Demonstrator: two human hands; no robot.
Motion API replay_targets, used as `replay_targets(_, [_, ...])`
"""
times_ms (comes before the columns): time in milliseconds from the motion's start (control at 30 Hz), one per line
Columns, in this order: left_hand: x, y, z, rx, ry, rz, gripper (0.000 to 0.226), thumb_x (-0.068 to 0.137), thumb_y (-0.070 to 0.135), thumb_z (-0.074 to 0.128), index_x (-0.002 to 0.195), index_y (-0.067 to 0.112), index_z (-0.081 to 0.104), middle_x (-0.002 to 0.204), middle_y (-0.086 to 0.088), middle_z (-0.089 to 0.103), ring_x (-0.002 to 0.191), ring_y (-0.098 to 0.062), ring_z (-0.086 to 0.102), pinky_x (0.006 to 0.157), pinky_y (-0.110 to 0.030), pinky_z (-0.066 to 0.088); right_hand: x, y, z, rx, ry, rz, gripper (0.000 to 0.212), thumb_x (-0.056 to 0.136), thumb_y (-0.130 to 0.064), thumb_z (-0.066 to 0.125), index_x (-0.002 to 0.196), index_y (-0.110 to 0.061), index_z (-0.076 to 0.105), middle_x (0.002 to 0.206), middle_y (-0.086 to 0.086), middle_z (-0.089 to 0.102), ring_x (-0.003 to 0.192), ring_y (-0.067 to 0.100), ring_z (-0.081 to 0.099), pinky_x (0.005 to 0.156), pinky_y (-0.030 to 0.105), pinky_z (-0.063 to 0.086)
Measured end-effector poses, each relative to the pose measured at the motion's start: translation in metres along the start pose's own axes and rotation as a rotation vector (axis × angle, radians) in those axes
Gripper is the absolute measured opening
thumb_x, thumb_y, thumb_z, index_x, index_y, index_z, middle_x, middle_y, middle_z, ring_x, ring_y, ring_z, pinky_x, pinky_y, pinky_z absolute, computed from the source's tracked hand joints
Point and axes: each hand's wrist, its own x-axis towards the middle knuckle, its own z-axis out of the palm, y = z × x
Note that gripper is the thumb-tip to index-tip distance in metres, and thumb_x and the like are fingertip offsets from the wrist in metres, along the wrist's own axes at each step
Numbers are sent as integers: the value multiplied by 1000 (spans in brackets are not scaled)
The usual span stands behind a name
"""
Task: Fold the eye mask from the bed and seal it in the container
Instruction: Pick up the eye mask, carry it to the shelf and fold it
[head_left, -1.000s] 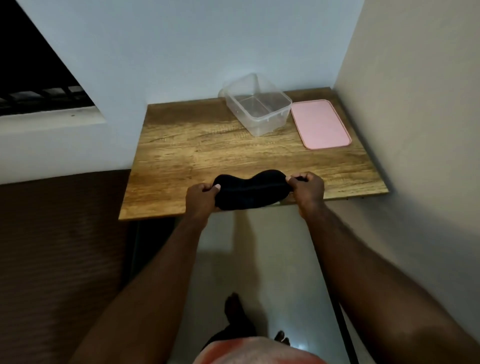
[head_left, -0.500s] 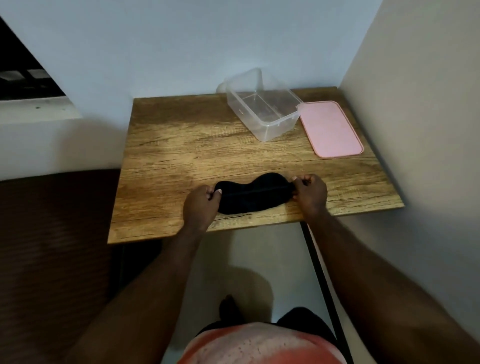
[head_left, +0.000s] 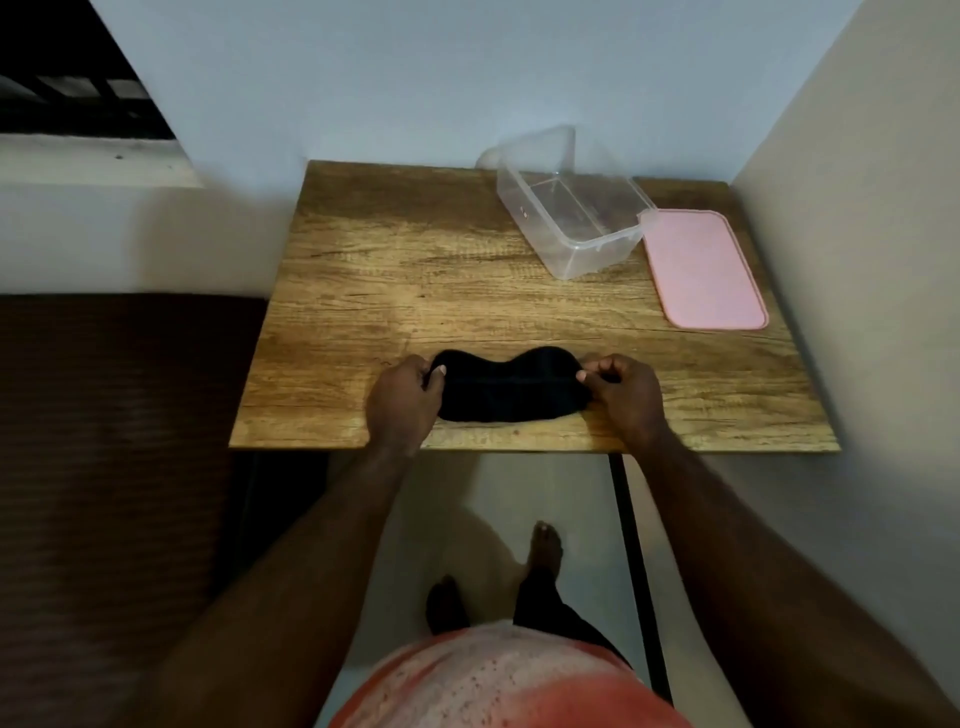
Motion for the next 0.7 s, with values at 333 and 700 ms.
replay_targets(333, [-8,4,6,83,79,25,27,95,38,55,86,13,63,67,-2,60,60,-24,56,52,-27,32,-1,8,-8,-36,-19,-18,7,88,-18,71,81,-19,69,81,-2,73,75,16,69,70,35,57])
replay_targets(700, [-3,6,-1,-89,-10,-73,24,93,33,59,89,10,66,70,-1,60,66,-20,57,57,-30,44,2,-4,-25,279,-103,223,12,82,3,72,94,1,70,77,11,69,64,17,62,59,21,55])
